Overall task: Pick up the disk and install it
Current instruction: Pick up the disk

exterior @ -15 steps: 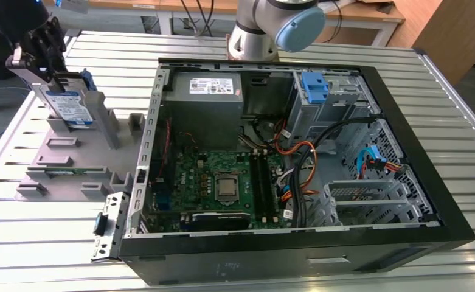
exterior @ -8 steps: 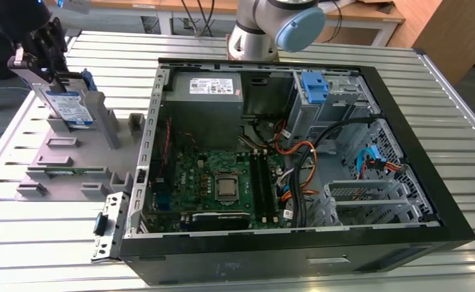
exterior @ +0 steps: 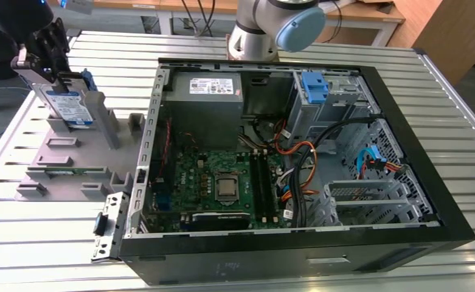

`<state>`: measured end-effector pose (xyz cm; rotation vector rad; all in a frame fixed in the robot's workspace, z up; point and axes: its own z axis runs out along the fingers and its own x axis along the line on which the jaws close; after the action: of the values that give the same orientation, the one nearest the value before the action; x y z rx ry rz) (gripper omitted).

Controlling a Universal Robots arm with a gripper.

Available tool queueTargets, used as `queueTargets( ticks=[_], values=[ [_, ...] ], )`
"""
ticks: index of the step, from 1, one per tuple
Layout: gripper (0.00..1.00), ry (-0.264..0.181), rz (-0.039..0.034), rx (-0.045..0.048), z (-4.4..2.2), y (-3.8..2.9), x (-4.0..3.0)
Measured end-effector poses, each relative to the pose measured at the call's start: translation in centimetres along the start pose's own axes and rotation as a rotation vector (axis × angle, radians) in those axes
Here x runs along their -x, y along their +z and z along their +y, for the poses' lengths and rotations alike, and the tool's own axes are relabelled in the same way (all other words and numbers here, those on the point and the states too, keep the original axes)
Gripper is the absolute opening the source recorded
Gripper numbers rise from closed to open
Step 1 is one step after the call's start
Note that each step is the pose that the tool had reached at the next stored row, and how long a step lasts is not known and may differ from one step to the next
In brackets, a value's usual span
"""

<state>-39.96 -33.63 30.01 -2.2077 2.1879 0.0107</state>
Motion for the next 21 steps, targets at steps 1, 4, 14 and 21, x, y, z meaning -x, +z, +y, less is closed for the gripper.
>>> queueTargets(
  ticks=[1,4,14,21],
  values=[
    [0.43,0.000,0.0000,0.0000,0.00,0.00,0.00],
    [0.43,0.000,0.0001,0.0002,-0.01,-0.13,0.00],
    [0.41,0.000,0.0001,0.0001,0.00,-0.19,0.00],
    [0.35,0.000,0.0000,-0.0001,-0.01,-0.25,0.01]
  ],
)
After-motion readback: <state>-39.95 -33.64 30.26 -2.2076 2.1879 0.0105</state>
